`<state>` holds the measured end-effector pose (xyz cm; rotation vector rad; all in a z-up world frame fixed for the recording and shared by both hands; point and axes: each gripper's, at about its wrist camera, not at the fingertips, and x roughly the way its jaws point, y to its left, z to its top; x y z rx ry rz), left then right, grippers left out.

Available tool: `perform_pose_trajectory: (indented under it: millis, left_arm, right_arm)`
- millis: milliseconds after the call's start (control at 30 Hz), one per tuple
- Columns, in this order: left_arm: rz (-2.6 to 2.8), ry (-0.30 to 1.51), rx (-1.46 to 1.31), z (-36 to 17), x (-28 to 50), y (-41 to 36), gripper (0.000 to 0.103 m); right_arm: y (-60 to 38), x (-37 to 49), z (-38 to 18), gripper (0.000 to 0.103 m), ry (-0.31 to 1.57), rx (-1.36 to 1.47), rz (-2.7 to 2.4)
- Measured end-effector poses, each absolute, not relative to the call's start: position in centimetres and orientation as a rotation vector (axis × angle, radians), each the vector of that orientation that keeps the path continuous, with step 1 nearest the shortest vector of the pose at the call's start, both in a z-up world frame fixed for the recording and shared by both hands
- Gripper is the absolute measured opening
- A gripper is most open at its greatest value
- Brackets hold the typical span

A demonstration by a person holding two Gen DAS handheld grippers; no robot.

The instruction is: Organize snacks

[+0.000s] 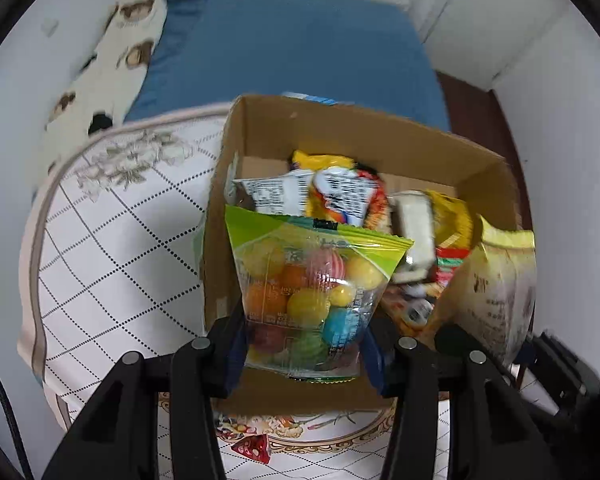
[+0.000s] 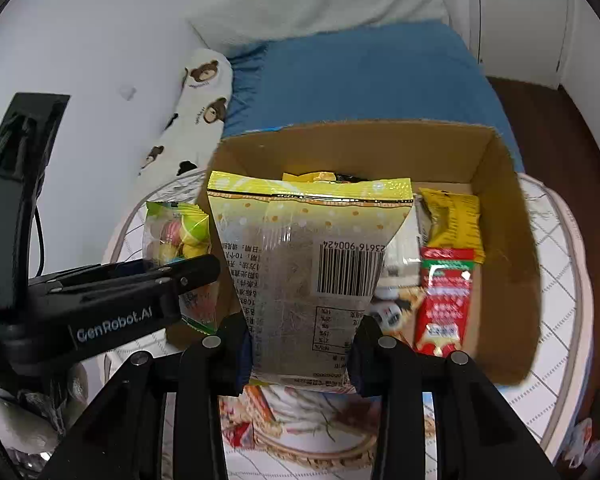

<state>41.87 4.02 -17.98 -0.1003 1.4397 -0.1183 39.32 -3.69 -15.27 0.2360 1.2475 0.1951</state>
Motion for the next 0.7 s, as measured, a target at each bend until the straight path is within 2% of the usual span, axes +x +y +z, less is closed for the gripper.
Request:
perform_pose_trajectory:
  millis: [300, 367, 400, 433, 467, 500, 700]
  left_arm:
    - [-0.073, 1.588, -0.136, -23.1, 42.9, 4.5, 0.046]
    - [-0.075, 1.614, -0.137, -24.0, 42.9, 4.5, 0.049]
    - [-0.071, 1.625, -0.144, -24.3, 42.8, 4.5, 0.051]
    - [-0.069, 1.631, -0.159, -24.5, 42.7, 4.6, 0.058]
    - [-0.071, 1.625, -0.164, -24.5, 42.7, 4.6, 0.069]
    - [-0.070, 1.612, -0.159, -24.4, 42.7, 4.5, 0.070]
    - [-0.064, 1.569, -0.121, -23.7, 42.1, 3.5, 0.078]
  right_arm:
    - [-3.6, 40.0, -21.9, 0.039, 1.379, 0.303, 0.229]
    - [-3.9, 40.3, -23.5, 0.043, 1.439, 0.352, 0.246]
    - [-3.8, 40.4, -24.2, 0.057, 1.466, 0.354, 0.250]
    - [-3.7, 40.3, -24.5, 0.070, 1.476, 0.345, 0.250]
    - [-3.7, 40.2, -24.7, 0.093, 1.480, 0.332, 0.248]
    - [-3.5, 40.3, -24.8, 0.097, 1.486, 0.305, 0.243]
    - [-4.0, 39.9, -24.9, 0.097, 1.497, 0.245, 0.200]
